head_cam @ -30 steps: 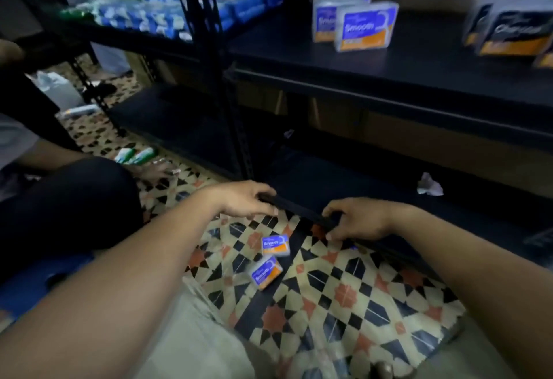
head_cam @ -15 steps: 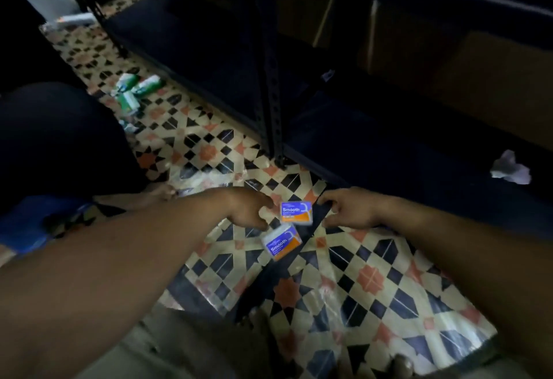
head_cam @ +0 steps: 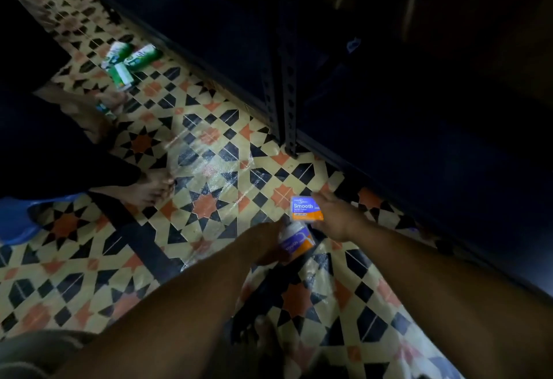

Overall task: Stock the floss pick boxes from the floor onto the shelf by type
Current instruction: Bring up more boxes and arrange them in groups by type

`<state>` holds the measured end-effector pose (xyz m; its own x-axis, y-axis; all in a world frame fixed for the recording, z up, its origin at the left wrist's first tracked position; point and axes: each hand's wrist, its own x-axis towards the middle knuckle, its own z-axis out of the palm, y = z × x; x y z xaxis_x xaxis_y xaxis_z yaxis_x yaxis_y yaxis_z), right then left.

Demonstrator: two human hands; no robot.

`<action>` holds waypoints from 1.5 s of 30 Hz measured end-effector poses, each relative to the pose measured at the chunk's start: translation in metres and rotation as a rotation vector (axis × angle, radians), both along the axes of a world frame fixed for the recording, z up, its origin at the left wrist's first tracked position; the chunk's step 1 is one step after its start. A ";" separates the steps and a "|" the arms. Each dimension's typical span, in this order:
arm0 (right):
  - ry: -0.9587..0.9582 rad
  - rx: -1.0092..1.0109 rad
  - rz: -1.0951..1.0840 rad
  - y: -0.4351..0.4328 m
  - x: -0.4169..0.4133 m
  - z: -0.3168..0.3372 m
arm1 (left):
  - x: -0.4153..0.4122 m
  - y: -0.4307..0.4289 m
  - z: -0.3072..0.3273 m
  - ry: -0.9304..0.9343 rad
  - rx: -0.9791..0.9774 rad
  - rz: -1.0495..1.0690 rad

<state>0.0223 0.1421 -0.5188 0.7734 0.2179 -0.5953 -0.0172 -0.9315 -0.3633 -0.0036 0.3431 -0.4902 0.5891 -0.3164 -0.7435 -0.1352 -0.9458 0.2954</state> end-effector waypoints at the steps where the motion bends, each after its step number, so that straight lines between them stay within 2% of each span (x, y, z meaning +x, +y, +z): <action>1: -0.031 0.016 -0.025 0.004 -0.004 -0.005 | -0.001 -0.001 0.000 0.001 -0.003 0.003; 5: -0.112 0.069 -0.157 0.018 -0.021 -0.007 | -0.006 0.001 0.005 -0.012 0.001 0.020; 9: -0.160 0.053 -0.177 0.021 -0.040 0.003 | -0.011 0.021 0.004 -0.015 -0.049 0.137; 13: -0.160 0.003 -0.139 0.007 -0.053 0.028 | -0.010 0.022 0.032 -0.050 -0.081 0.196; 16: -0.186 0.011 -0.176 -0.012 -0.060 0.063 | -0.014 0.015 0.061 -0.150 -0.193 0.314; 21: -0.323 0.262 -0.400 -0.041 -0.082 0.134 | -0.026 -0.006 0.132 -0.341 -0.473 0.423; 24: -0.428 0.310 -0.439 -0.052 -0.095 0.190 | -0.031 -0.016 0.180 -0.448 -0.605 0.448; 31: -0.797 0.434 -0.422 -0.068 -0.125 0.319 | -0.038 -0.023 0.291 -0.723 -0.739 0.365; 38: -1.194 0.440 -0.341 -0.077 -0.131 0.433 | -0.025 -0.049 0.397 -1.012 -0.913 0.249; 40: -1.243 0.382 -0.379 -0.088 -0.123 0.457 | -0.017 -0.059 0.422 -1.029 -0.942 0.205; 45: -1.209 0.224 -0.506 -0.130 -0.098 0.479 | 0.016 -0.086 0.449 -1.020 -0.886 0.136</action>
